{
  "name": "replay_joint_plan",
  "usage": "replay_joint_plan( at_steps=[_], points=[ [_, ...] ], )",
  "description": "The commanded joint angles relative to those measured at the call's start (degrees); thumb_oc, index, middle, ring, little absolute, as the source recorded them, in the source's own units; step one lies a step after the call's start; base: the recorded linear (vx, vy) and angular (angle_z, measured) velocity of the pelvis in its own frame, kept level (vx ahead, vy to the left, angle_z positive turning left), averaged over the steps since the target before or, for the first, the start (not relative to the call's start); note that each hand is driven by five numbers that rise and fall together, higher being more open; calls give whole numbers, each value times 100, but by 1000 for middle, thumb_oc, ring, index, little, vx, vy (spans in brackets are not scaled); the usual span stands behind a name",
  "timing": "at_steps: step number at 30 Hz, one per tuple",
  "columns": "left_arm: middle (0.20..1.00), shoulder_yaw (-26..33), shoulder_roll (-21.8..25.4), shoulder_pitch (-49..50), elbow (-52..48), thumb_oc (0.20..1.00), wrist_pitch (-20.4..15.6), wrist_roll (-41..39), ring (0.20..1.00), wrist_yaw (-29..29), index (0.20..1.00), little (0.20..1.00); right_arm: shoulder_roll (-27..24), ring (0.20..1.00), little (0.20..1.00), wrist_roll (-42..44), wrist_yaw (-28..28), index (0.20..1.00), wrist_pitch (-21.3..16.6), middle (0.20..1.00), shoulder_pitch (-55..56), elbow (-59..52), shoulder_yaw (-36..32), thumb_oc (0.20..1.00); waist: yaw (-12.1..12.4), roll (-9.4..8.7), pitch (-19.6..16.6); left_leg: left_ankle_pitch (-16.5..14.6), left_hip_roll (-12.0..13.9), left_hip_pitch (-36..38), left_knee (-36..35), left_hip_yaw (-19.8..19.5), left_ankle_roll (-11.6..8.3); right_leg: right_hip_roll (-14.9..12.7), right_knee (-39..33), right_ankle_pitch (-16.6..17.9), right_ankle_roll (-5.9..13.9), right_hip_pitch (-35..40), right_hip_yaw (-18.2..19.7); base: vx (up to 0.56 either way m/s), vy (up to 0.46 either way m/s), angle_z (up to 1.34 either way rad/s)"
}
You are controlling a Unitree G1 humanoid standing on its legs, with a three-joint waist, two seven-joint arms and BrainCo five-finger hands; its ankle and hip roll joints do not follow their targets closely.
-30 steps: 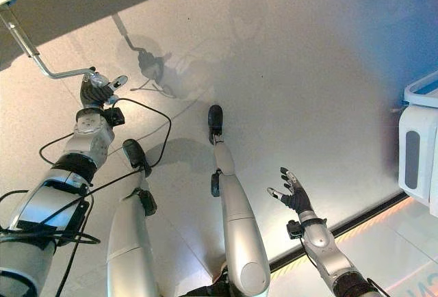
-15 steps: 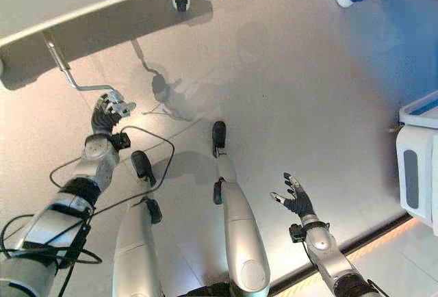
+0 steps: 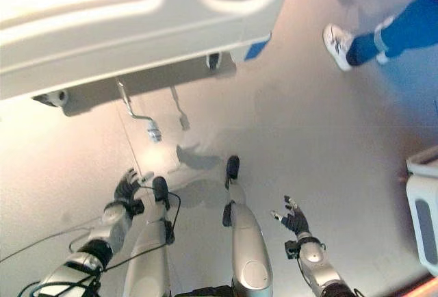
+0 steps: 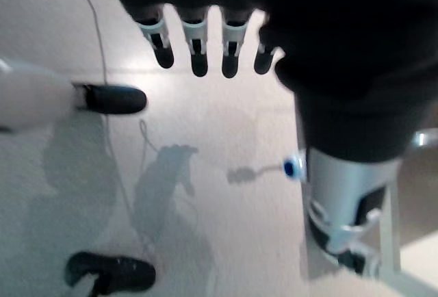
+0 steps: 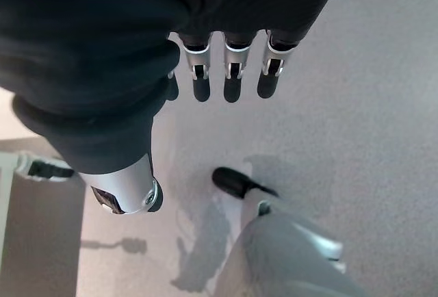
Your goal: Raise the hospital bed
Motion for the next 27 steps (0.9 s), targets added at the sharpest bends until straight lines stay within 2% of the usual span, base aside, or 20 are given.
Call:
replay_joint_plan(
  at_steps=[1, 11, 19, 21, 27],
  points=[
    [1000, 292, -155, 312, 401, 1000, 8, 473, 1000, -253, 1000, 1000, 29, 1000, 1000, -164, 110, 1000, 120, 1000, 118, 388, -106, 1000, -23, 89, -493, 285, -659, -316, -154, 127, 677, 163, 213, -306, 287, 297, -384, 118, 75, 1],
    [1000, 416, -502, 1081, 925, 1000, 111, 1076, 1000, -385, 1000, 1000, 409, 1000, 1000, -333, 279, 1000, 338, 1000, 281, 1405, -199, 1000, 215, 228, -1161, 190, -663, 505, -478, 55, 668, 140, -129, -398, 368, 1152, -423, 115, 41, 4],
    [1000, 314, -650, 1367, 1205, 1000, 219, 1853, 1000, -372, 1000, 1000, 674, 1000, 1000, -468, 366, 1000, 498, 1000, 367, 1936, -224, 1000, 335, 274, -1539, 71, -642, 957, -507, 32, 660, 120, -191, -495, 404, 1650, -494, 86, 12, 6],
    [1000, 314, -650, 1368, 1205, 1000, 219, 1854, 1000, -371, 1000, 1000, 674, 1000, 1000, -468, 366, 1000, 498, 1000, 367, 1937, -224, 1000, 335, 274, -1536, 70, -642, 962, -507, 32, 660, 120, -192, -495, 404, 1655, -494, 31, -6, 4],
    [1000, 377, -772, 1495, 1444, 1000, 302, 2243, 1000, -344, 1000, 1000, 901, 1000, 1000, -723, 461, 1000, 636, 1000, 336, 2272, -244, 1000, 475, 345, -1920, -23, -611, 1415, -507, 9, 634, 97, -200, -573, 428, 2127, -540, 67, -13, 1]
  ],
)
